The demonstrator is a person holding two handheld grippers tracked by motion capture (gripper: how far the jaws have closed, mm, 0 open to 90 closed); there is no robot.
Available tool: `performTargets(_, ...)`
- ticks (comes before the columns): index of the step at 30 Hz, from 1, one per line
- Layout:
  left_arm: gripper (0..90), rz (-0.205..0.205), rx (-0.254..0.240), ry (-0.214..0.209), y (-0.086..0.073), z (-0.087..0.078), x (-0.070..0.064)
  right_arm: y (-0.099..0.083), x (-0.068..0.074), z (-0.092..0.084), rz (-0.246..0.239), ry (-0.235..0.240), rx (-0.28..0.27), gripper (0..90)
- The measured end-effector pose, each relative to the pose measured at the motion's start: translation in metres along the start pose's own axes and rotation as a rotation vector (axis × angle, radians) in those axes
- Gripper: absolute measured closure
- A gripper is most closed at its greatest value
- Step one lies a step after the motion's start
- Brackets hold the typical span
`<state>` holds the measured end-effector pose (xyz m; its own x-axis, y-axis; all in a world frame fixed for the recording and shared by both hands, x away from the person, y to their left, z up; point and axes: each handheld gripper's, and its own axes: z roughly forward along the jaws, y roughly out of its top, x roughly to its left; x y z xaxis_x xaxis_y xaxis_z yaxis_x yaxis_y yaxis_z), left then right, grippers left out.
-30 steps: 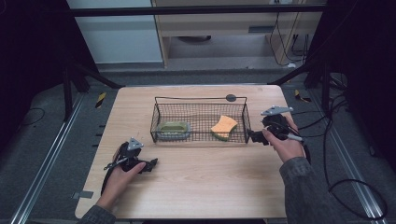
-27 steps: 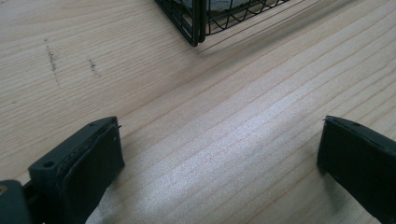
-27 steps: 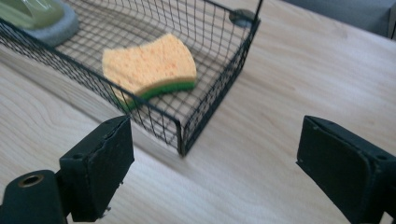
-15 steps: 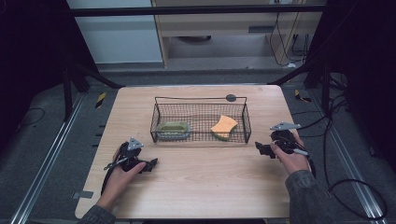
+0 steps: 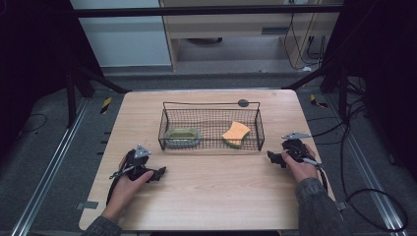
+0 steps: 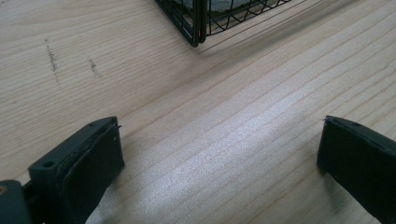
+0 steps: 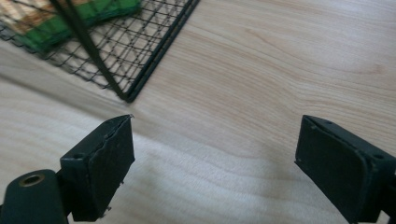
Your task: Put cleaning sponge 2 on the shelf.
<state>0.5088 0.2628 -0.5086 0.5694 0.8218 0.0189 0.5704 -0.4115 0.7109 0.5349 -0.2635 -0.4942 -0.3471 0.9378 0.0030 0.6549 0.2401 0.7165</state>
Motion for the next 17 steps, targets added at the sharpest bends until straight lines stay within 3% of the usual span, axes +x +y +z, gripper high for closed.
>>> performTargets(6,0.0,0.000,0.000,0.000,0.000,0.000,0.000,-0.003,-0.004,0.012,0.044,-0.012,0.001,11.0)
performTargets(12,0.0,-0.001,0.001,0.003,0.000,0.000,0.000,-0.007,-0.001,0.018,0.036,-0.053,-0.033,7.7)
performTargets(17,0.0,-0.003,0.001,0.002,0.001,0.001,0.000,-0.006,0.001,0.018,0.048,-0.066,-0.030,6.7)
